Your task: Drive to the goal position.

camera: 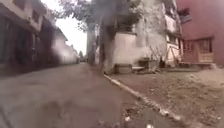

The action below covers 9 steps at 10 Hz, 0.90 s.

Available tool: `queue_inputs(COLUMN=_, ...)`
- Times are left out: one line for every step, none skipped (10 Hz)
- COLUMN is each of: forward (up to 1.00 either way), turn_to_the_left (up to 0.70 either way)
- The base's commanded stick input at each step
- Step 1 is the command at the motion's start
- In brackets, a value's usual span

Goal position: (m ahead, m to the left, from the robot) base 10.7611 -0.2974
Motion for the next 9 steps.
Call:
queue_inputs(forward=1.00, turn_to_the_left=0.40)
queue_inputs(forward=1.00, turn_to_the_left=0.40)
queue_inputs(forward=1.00, turn_to_the_left=0.00)
queue_inputs(forward=1.00, turn_to_the_left=0.00)
queue_inputs(forward=1.00, turn_to_the_left=0.00)
queue_inputs(forward=1.00, turn_to_the_left=0.38)
queue_inputs(forward=1.00, turn_to_the_left=0.40)
queue_inputs(forward=1.00, turn_to_the_left=0.00)
queue_inputs(forward=1.00, turn_to_the_left=0.00)
